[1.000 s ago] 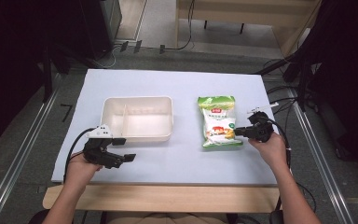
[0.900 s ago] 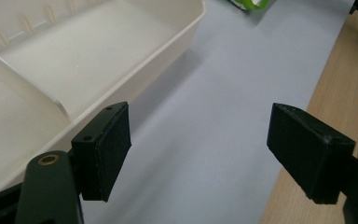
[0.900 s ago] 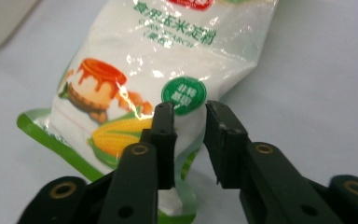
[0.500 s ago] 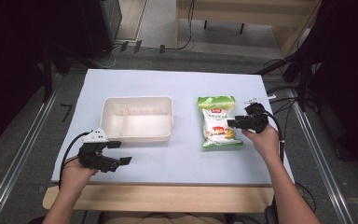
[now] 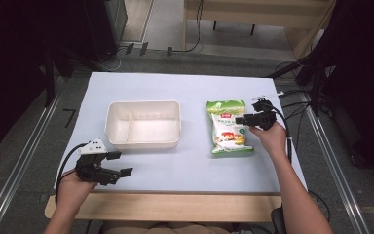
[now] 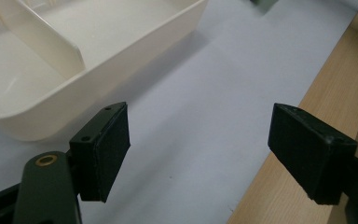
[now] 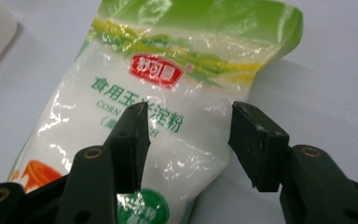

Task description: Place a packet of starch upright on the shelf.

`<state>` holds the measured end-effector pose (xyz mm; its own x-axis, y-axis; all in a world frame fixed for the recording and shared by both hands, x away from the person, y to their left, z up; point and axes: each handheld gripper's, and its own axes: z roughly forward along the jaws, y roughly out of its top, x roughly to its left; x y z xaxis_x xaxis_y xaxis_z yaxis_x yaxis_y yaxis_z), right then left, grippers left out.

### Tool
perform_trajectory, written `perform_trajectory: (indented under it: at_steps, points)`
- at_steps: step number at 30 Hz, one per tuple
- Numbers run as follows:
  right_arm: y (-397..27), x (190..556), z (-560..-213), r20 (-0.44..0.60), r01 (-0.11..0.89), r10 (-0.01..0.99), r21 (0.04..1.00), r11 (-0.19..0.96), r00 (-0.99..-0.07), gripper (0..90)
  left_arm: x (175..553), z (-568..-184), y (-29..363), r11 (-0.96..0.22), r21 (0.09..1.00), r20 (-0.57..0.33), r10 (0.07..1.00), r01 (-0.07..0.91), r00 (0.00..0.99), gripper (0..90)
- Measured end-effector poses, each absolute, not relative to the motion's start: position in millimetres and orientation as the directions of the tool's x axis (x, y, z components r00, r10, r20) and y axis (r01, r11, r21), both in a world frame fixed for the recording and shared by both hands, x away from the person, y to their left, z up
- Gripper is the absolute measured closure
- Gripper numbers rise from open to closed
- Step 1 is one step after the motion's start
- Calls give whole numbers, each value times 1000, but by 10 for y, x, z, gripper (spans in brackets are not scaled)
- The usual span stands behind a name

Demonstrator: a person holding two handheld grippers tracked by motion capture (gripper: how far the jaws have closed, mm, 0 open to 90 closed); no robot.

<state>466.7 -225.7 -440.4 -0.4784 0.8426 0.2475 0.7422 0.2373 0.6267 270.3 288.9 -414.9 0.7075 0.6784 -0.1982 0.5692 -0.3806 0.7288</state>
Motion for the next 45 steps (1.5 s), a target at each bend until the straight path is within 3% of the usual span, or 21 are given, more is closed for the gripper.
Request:
perform_trajectory:
  at_steps: [5,10,13,24,26,30,35,45]
  points:
    - [-2247,4761,-4408,255,744,846,630,221,-467,458,2679,-4158,2910,-384,727,-191,683,570,705,214]
    - [-2249,4808,-4404,172,733,883,637,238,-436,408,2661,-4154,2922,-381,726,-193,686,573,701,215]
    - [-2306,4867,-4491,248,769,875,609,194,-416,417,2676,-4166,2922,-383,725,-195,683,572,704,215]
    - [-2041,5054,-4630,303,790,837,572,222,-455,422,2679,-4158,2903,-388,731,-185,679,561,710,217]
    - [-1969,5071,-4642,303,799,838,556,231,-453,471,2678,-4157,2906,-389,731,-183,679,560,711,217]
    - [-1950,5052,-4626,292,795,837,554,246,-463,696,2679,-4158,2905,-390,732,-184,677,559,713,217]
    - [-1974,5029,-4590,321,797,819,551,247,-476,892,2683,-4155,2888,-398,728,-180,675,558,716,217]
    - [-2000,4916,-4396,303,766,814,595,246,-496,900,2705,-4146,2884,-393,732,-186,671,557,718,217]
